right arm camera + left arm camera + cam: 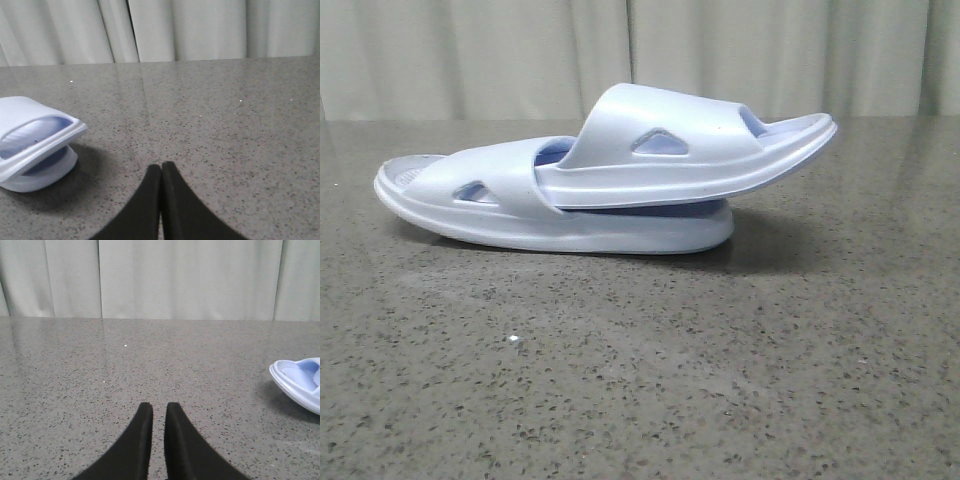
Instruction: Insert blue slippers together front up
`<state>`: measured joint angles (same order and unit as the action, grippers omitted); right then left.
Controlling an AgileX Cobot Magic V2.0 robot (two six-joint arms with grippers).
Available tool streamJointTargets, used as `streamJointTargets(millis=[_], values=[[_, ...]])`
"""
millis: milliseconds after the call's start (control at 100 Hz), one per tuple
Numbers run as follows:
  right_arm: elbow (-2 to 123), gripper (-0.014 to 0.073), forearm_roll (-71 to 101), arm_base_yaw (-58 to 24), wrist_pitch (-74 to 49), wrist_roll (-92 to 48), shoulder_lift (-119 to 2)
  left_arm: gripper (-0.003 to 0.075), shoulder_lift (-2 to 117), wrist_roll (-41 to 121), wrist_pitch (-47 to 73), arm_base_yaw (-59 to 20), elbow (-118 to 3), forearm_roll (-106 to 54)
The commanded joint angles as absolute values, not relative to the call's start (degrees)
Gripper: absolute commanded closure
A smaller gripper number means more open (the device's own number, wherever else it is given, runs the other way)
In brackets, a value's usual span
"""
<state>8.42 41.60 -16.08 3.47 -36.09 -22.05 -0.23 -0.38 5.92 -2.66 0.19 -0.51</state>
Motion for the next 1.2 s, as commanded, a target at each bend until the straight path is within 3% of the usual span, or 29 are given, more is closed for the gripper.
streamJointTargets(millis=[0, 170, 300, 470, 1190], values=[[8.1, 0.0672, 22.3, -14.2, 7.8, -19.4, -22.0, 0.0705, -2.0, -0.4, 1.7, -2.4, 0.7, -1.0], [2.4, 0.0672, 8.4, -10.0, 6.6, -4.1, -16.1, 0.0705, -2.0, -0.4, 1.7, -2.4, 0.7, -1.0], [-1.9, 0.0672, 6.7, -6.6, 5.4, -2.4, -7.8, 0.0705, -2.0, -0.4, 1.7, -2.4, 0.7, -1.0], [-1.8, 0.0672, 3.7, -4.2, -6.3, -2.4, 2.1, 0.0705, -2.0, -0.4, 1.7, -2.4, 0.7, -1.0], [-1.8, 0.0672, 2.6, -4.1, -6.3, -2.4, 1.5, 0.0705, -1.9, -0.4, 1.7, -2.4, 0.7, -1.0]])
